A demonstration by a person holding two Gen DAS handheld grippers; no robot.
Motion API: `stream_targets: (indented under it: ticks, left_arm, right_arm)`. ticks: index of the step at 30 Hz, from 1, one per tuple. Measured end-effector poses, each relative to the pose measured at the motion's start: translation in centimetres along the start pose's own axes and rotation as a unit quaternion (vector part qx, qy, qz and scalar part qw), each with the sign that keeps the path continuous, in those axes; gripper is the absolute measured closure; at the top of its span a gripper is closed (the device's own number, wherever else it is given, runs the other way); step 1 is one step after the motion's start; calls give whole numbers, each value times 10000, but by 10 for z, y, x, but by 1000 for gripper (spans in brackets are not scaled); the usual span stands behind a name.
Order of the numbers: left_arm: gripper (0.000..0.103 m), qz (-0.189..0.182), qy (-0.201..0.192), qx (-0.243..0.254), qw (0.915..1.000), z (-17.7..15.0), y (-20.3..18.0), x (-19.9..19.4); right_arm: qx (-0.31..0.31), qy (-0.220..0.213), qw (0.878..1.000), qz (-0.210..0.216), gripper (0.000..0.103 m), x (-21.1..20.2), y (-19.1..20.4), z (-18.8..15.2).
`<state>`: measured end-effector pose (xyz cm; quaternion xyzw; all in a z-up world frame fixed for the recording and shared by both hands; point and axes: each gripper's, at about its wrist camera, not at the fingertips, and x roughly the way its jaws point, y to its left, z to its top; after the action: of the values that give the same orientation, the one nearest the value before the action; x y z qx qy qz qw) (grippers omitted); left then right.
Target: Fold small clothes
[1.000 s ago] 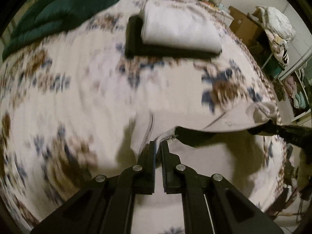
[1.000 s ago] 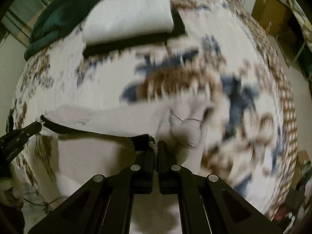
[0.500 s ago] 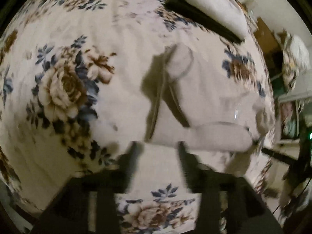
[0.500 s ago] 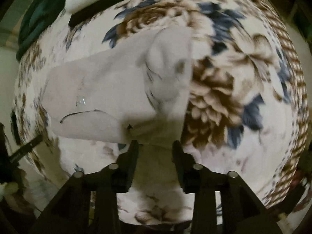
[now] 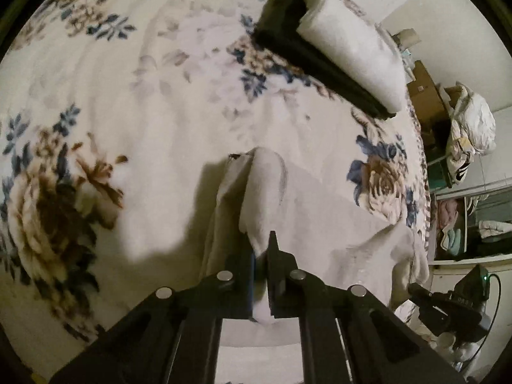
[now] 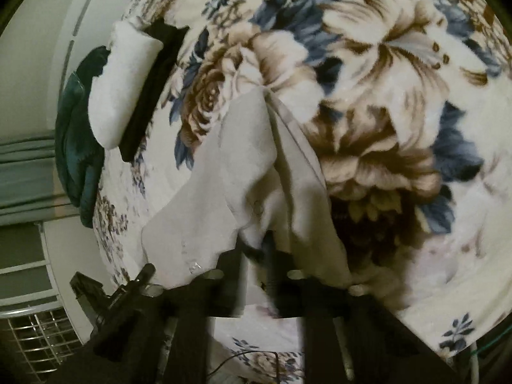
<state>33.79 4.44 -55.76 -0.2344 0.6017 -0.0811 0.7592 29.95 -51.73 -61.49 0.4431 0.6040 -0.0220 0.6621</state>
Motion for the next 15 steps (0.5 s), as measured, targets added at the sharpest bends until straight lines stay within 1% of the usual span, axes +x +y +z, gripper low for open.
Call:
stream_targets:
  ticks: [1,5,7,8,9,10,11,12,13,14,15]
  left_arm:
    - [99,-12,-42,-2,10000,-2,0,-7]
    - [99,-133,-215,-277,9993,-10,10,-36]
    - [99,-101,-125,-337,9993,-16,15,-39]
    - [98,-116,-17,-377,9992,-19,19,-36]
    - [95,-126,92,-400,9991,-21,22,-32]
    - [94,-148,261,-436,9986,-23,25,-26]
    - [93,-189,421,-488,9977,-24,27,-22]
    - [89,-188,524,-520,9971,-24,28,-20]
    - [87,-158,547,-505,9971,-23,27,-22]
    - [81,-136,516,-464,9975,-21,26,-25]
    - [73,-140,444,-413,9981,-17,25,-29]
  right_arm:
    - [-10,-66,10000,35,98,-3,3,-1]
    - [78,-127,9994,314,98,-21,6,-7]
    - [104,-127,9996,210,98,-29,1,-9]
    - [121,-61,9999,-53,98,-28,-5,-9]
    - [85,15,9992,-380,98,-26,-10,-9]
    - [47,119,9972,-732,97,-21,-15,-8]
    - [107,277,9952,-933,95,-16,-23,-6]
    - [171,376,9943,-986,93,-13,-27,-5]
    - [205,464,9941,-960,89,-13,-29,-4]
    - [166,470,9944,-927,78,-16,-28,-1]
    - [106,415,9949,-914,62,-20,-25,1]
